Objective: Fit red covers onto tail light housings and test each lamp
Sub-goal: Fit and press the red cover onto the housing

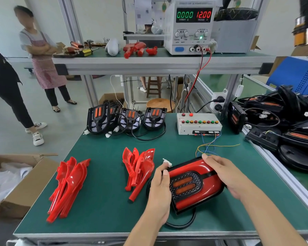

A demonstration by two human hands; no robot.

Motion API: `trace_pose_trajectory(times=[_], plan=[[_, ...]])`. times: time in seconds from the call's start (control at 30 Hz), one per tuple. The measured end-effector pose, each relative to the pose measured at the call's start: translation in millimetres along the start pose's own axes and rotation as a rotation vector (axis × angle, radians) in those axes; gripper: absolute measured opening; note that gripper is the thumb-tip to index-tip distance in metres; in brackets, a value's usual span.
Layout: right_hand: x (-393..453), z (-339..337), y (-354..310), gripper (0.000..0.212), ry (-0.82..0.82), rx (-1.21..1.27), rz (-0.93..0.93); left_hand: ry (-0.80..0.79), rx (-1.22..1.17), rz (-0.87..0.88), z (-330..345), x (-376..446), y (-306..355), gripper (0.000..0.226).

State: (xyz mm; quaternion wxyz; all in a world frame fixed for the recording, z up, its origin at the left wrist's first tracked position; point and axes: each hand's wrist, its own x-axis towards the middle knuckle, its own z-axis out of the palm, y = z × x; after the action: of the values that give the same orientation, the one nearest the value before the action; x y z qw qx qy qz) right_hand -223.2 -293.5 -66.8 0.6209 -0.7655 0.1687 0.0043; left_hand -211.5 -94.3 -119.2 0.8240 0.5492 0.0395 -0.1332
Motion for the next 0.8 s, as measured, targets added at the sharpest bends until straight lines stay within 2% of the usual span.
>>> trace_pose_trajectory(times=[0.13,0.37,0.6,0.8], plan=[[0.0,4.2,1.5,0.032,0.024,0.048,0.009,-0.012,-0.041,0.011,-1.8,0.9,-1.3,0.034],[1.4,6.5,0.7,0.029,0.029,0.110,0.036,-0.007,-0.074,0.022,-3.4,-0.4,-1.5,0.036],[-0.4,7.9,5.5,0.031,0.030,0.157,0.095,-0.038,-0.138,0.003,-1.5,-3.8,-0.3,0.035],[-0.3,10.7,6.6,0.041,0.058,0.093,0.060,0.023,-0.111,0.019,-0.3,-4.2,-2.3,0.038]])
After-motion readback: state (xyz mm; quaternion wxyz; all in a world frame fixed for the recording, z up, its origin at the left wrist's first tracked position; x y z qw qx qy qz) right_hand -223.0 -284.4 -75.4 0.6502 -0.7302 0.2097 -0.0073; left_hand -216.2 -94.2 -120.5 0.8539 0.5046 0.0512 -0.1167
